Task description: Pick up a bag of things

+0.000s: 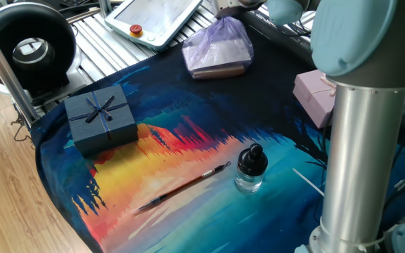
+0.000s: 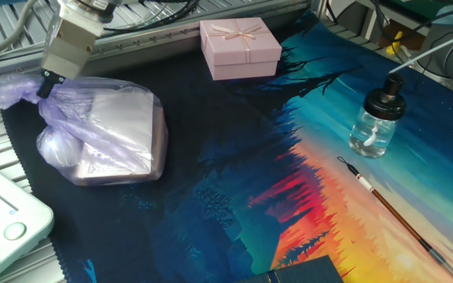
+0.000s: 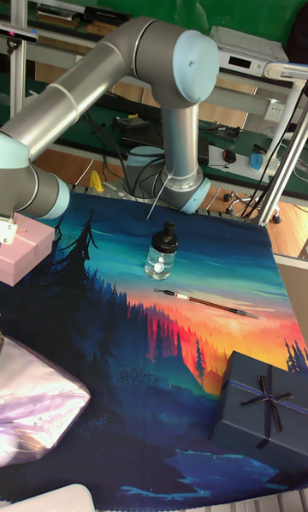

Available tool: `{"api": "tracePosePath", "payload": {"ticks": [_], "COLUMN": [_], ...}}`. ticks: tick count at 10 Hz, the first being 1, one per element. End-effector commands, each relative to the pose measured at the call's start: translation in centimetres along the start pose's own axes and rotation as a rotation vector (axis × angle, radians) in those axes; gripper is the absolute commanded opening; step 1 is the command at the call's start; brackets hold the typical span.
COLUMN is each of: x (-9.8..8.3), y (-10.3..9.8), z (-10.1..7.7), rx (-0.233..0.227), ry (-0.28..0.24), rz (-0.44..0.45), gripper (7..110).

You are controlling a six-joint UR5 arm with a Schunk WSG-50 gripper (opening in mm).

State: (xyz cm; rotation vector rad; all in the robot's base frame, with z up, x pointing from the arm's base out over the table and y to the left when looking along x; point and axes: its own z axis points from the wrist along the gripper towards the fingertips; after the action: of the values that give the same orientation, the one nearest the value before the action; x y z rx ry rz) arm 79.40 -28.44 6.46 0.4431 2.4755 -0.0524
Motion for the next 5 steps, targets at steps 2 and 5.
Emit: {"api": "tracePosePath", "payload": {"ticks": [2,5], "x": [-0.5,-0.1], "y": [0.4,0.8], "z": [1.1,2.2], "rx": [-0.038,-0.041], "ry": [-0.023,-0.03], "rz": [0.061,0.056], "gripper": [66,66]}}
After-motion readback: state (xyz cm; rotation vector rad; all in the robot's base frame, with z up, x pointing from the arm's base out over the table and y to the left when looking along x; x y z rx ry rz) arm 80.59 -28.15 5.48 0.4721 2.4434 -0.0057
